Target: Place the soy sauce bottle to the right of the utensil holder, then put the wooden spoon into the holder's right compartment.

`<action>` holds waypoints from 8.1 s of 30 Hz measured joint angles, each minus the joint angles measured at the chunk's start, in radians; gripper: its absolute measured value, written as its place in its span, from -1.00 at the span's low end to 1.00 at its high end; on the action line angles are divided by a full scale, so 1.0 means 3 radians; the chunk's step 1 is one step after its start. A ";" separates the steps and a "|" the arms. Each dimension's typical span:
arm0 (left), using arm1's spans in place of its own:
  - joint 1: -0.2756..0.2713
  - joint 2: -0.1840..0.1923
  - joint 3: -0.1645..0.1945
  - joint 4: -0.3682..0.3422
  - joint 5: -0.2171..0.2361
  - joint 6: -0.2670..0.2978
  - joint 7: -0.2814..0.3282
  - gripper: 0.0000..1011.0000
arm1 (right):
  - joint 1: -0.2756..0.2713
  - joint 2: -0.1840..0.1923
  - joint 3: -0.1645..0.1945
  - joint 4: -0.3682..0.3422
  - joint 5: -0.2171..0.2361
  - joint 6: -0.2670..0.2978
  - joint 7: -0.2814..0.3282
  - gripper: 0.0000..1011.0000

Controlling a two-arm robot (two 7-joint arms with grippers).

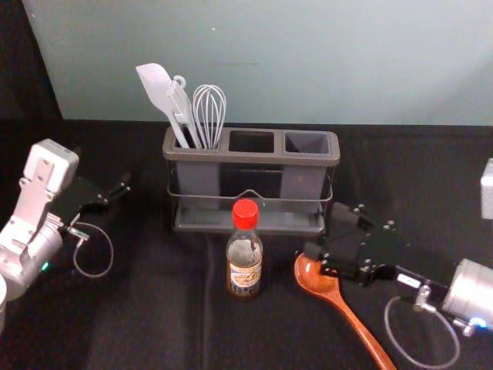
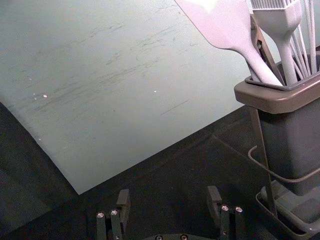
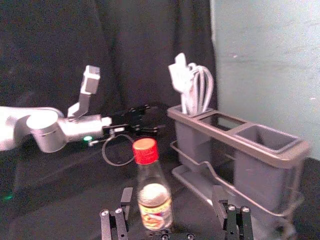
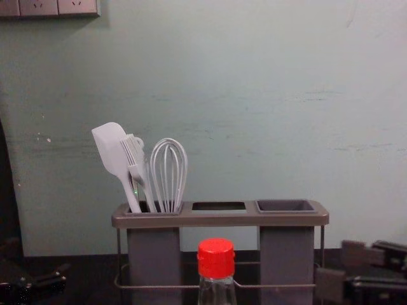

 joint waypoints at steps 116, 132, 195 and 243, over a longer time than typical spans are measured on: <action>0.0000 0.0000 0.0000 0.0000 0.0000 0.0000 0.0000 0.99 | 0.1245 -0.0711 -0.0906 0.0971 -0.0428 -0.0108 0.0412 0.15; 0.0000 0.0000 0.0000 0.0000 0.0000 0.0000 0.0000 0.99 | 0.1218 -0.0650 -0.0842 0.0821 -0.0415 -0.0091 0.0375 -0.25; 0.0000 0.0000 0.0000 0.0000 0.0000 0.0000 0.0000 0.99 | 0.0852 0.0421 0.0007 -0.0638 0.0264 0.0447 -0.0296 -0.25; 0.0000 0.0000 0.0000 0.0000 0.0000 0.0000 0.0000 0.99 | 0.0970 -0.0324 0.0139 0.1114 -0.0341 -0.0503 0.0078 -0.25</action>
